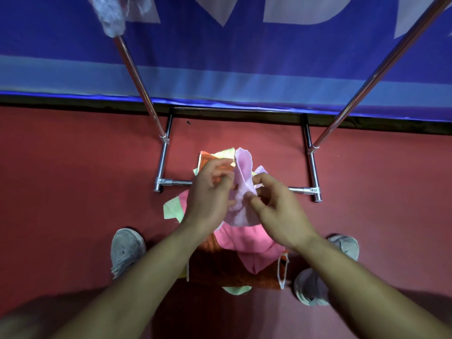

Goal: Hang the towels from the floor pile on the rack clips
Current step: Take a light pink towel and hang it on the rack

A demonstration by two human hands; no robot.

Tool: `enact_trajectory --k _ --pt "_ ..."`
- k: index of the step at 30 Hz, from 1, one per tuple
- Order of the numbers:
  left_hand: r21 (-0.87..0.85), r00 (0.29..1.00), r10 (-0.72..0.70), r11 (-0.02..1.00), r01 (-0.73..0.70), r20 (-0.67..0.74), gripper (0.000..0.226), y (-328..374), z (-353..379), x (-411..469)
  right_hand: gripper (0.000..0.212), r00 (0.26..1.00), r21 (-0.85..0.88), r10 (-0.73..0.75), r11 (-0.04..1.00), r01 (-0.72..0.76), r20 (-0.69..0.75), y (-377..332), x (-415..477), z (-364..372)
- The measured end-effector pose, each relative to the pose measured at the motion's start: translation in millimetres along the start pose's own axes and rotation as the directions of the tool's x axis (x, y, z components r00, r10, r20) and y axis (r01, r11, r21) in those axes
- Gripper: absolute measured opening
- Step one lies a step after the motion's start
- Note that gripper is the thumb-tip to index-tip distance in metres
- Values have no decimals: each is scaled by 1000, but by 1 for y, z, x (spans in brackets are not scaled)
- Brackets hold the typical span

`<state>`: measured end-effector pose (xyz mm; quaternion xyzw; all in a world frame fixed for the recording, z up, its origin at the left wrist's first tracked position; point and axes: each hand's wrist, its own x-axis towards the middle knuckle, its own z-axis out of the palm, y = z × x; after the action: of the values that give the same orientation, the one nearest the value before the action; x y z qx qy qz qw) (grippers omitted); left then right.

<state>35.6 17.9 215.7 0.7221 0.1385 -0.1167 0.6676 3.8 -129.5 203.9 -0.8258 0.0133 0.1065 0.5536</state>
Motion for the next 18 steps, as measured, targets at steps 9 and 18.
enact_trajectory --k 9,18 --pt "568 837 277 630 -529 472 83 -7 -26 3 17 988 -182 -118 974 135 103 -9 -2 -17" --pt "624 879 146 652 -431 454 12 -7 -34 6 20 991 -316 -25 946 66 131 -5 -4 -39"
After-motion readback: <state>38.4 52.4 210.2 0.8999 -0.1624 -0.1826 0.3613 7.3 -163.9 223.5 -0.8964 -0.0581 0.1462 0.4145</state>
